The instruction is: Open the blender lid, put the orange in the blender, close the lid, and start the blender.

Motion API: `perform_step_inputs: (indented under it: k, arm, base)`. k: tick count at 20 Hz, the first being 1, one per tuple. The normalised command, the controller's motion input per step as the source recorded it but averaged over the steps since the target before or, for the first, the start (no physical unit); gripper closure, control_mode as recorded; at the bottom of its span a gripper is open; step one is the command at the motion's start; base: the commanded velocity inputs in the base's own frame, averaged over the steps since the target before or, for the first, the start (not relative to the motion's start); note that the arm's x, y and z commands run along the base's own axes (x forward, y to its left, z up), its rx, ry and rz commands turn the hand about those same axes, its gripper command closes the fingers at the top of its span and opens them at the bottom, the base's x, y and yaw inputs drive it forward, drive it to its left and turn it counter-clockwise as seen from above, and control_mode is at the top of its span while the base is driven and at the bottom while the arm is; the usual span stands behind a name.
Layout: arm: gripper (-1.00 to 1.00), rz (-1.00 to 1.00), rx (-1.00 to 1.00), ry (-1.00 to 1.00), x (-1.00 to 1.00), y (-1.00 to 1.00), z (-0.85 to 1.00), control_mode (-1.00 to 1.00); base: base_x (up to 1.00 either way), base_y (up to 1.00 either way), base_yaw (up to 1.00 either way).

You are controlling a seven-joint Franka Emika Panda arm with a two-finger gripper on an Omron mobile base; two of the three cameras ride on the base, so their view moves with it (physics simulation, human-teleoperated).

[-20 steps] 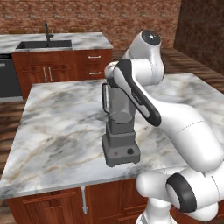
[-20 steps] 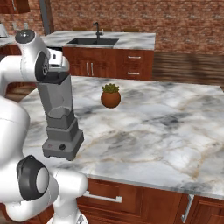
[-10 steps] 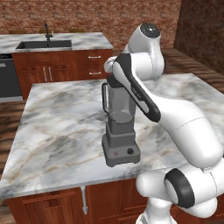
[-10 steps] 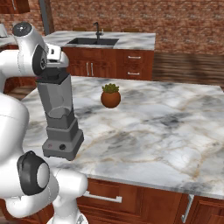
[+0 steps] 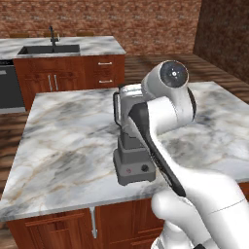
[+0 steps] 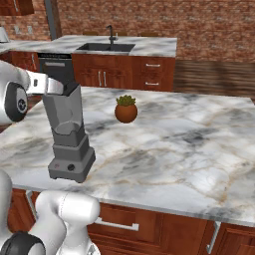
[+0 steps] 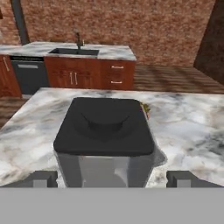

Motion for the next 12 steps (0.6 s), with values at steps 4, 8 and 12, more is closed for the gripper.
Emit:
perform_step_inputs:
  k: [4,8,12]
  arm:
    - [-1.00,-0.36,-0.05,-0.26,-1.00,0.07,-0.99,-1.00]
    - [-1.00,-0.41,-0.11,-0.09,-0.86,0.28,-0.98,-1.00]
    - [-1.00,-0.43,-0.13,0.00,-0.47,0.44,-0.69,-1.00]
  base:
    - [0.00,0.00,0.00]
    - [0.00,0.00,0.00]
    - [0.00,0.00,0.00]
